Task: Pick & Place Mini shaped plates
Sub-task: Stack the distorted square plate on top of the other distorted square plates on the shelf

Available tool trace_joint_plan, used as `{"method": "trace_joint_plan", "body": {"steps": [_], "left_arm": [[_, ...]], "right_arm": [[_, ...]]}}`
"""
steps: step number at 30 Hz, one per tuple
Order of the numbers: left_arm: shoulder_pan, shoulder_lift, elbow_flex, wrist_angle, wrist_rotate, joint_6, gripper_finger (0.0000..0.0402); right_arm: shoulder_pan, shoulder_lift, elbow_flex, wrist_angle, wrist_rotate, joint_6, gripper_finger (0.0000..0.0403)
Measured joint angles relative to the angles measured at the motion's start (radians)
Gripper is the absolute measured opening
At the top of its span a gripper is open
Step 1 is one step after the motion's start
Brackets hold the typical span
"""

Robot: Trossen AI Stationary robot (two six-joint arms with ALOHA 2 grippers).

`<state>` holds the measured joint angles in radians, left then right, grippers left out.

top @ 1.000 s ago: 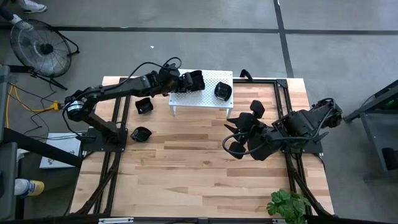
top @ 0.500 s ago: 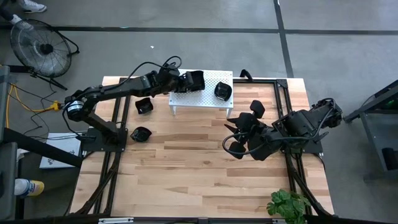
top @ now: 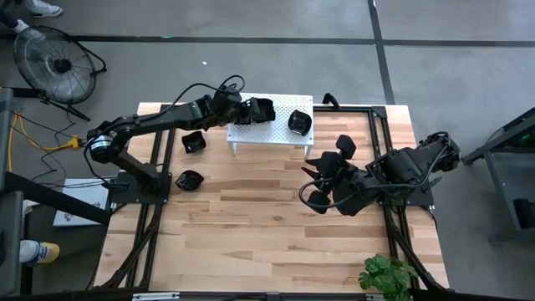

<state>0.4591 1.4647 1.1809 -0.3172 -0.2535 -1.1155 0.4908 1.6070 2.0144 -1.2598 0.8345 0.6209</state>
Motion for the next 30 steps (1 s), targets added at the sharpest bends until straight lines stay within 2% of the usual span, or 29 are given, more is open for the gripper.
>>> {"method": "trace_joint_plan", "body": {"steps": [30], "left_arm": [[0.000,0.000,0.000,0.031,0.009,0.151,0.0038]], "right_arm": [[0.000,0.000,0.000,-0.016,0.008,0.008,0.0083]]}}
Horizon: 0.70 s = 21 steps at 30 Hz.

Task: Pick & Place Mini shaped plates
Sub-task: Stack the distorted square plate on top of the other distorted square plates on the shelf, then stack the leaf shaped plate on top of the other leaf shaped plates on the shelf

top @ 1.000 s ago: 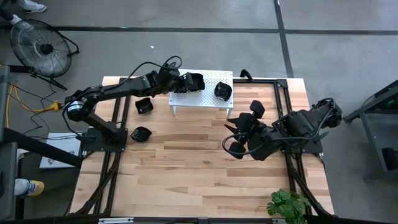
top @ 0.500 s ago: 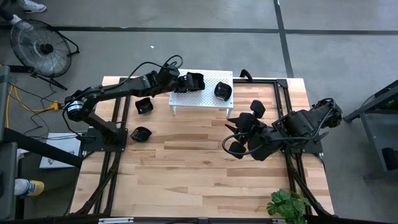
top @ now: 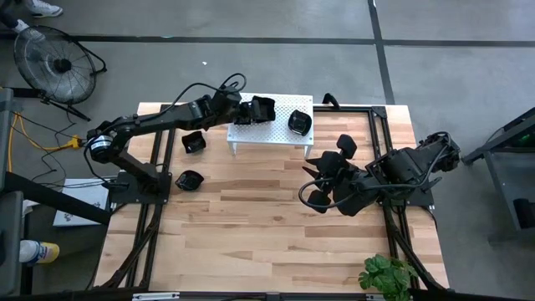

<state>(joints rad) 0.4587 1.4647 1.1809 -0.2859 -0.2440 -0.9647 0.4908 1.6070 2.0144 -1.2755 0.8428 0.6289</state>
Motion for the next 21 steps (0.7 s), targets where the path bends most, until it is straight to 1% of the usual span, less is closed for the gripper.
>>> {"method": "trace_joint_plan", "body": {"steps": [2,4,10,14,19,21], "left_arm": [[0.000,0.000,0.000,0.002,0.000,0.009,0.0044],[0.000,0.000,0.000,0.000,0.001,0.018,0.0058],[0.000,0.000,0.000,-0.001,0.001,0.018,0.0127],[0.000,0.000,0.000,-0.001,-0.008,0.017,0.0161],[0.000,0.000,0.000,0.000,-0.004,0.027,0.0176],[0.000,0.000,0.000,0.008,0.006,0.076,0.0177]], "right_arm": [[0.000,0.000,0.000,0.000,0.000,0.000,0.0083],[0.000,0.000,0.000,0.000,0.000,0.000,0.0083],[0.000,0.000,0.000,0.000,0.000,0.000,0.0083],[0.000,0.000,0.000,0.000,0.000,0.000,0.0083],[0.000,0.000,0.000,0.000,0.000,0.000,0.0083],[0.000,0.000,0.000,-0.003,-0.003,0.003,0.0083]]}}
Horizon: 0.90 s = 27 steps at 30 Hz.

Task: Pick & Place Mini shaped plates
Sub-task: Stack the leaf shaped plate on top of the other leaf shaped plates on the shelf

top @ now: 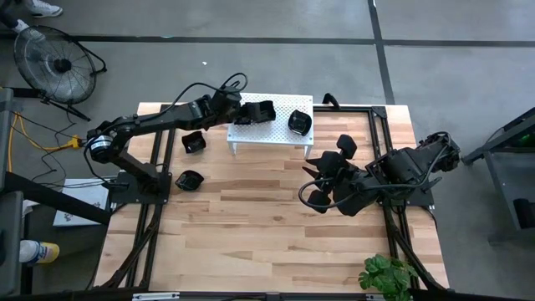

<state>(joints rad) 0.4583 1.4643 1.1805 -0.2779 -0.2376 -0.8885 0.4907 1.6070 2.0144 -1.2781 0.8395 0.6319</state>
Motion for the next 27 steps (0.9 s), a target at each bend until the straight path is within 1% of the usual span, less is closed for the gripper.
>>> {"method": "trace_joint_plan", "body": {"steps": [4,6,9,13,19,23,27], "left_arm": [[0.002,-0.001,0.000,0.023,0.035,0.135,0.0177],[0.018,-0.011,0.000,0.028,0.072,0.183,0.0177],[0.052,-0.017,0.000,0.043,0.142,0.241,0.0177],[0.108,-0.036,-0.001,0.044,0.264,0.327,0.0177],[0.169,-0.083,-0.001,0.023,0.392,0.456,0.0177],[0.191,-0.145,0.000,-0.084,0.451,0.580,0.0177],[0.190,-0.227,-0.001,-0.244,0.441,0.690,0.0177]], "right_arm": [[0.000,0.000,0.000,-0.018,-0.004,0.025,0.0083],[0.000,0.000,0.000,-0.035,-0.005,0.042,0.0083],[0.000,0.000,0.000,-0.047,-0.004,0.057,0.0083],[0.000,0.000,0.000,-0.049,-0.005,0.060,0.0083],[0.000,0.000,0.000,-0.049,-0.005,0.060,0.0083],[0.000,0.000,0.000,-0.052,-0.005,0.067,0.0083],[0.000,0.000,0.000,-0.058,-0.005,0.071,0.0083]]}}
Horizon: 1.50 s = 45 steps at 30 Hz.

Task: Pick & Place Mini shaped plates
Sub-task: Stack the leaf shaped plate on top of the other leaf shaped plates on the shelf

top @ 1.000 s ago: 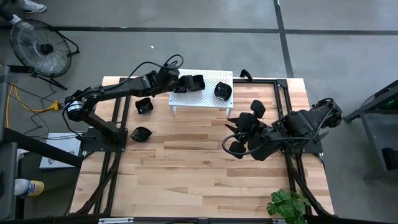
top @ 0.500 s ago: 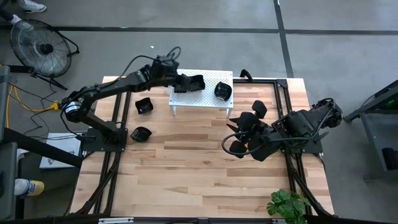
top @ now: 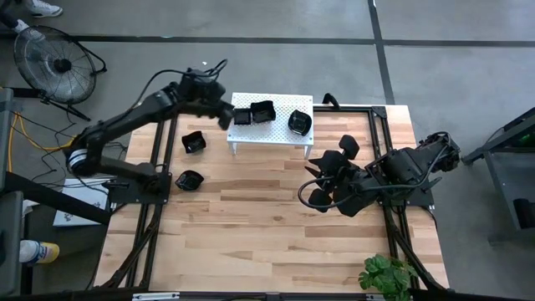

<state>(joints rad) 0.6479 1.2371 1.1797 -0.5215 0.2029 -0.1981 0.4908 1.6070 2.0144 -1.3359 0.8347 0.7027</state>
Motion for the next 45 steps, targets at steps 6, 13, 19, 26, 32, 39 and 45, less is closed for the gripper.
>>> {"method": "trace_joint_plan", "body": {"steps": [6,13,19,26,32,39,45], "left_arm": [[-0.002,-0.133,0.000,-0.166,-0.011,0.118,0.0177],[-0.086,-0.254,0.001,-0.350,-0.060,0.250,0.0177],[-0.226,-0.282,0.001,-0.493,-0.191,0.307,0.0177],[-0.424,-0.275,0.001,-0.639,-0.350,0.243,0.0177],[-0.578,-0.274,-0.055,-0.674,-0.451,0.111,0.0177],[-0.719,-0.273,-0.237,-0.653,-0.473,-0.115,0.0177],[-0.772,-0.293,-0.407,-0.606,-0.424,-0.317,0.0177]], "right_arm": [[0.000,0.000,0.000,-0.002,0.001,0.001,0.0083],[0.000,0.000,0.000,0.000,0.008,0.004,0.0083],[0.000,0.000,0.000,0.002,0.012,0.020,0.0083],[0.000,0.000,0.000,0.009,0.012,0.023,0.0083],[0.000,0.000,0.000,0.009,0.008,0.023,0.0083],[0.000,0.000,0.000,0.009,0.009,0.023,0.0083],[0.000,0.000,0.000,0.009,0.009,0.023,0.0083]]}}
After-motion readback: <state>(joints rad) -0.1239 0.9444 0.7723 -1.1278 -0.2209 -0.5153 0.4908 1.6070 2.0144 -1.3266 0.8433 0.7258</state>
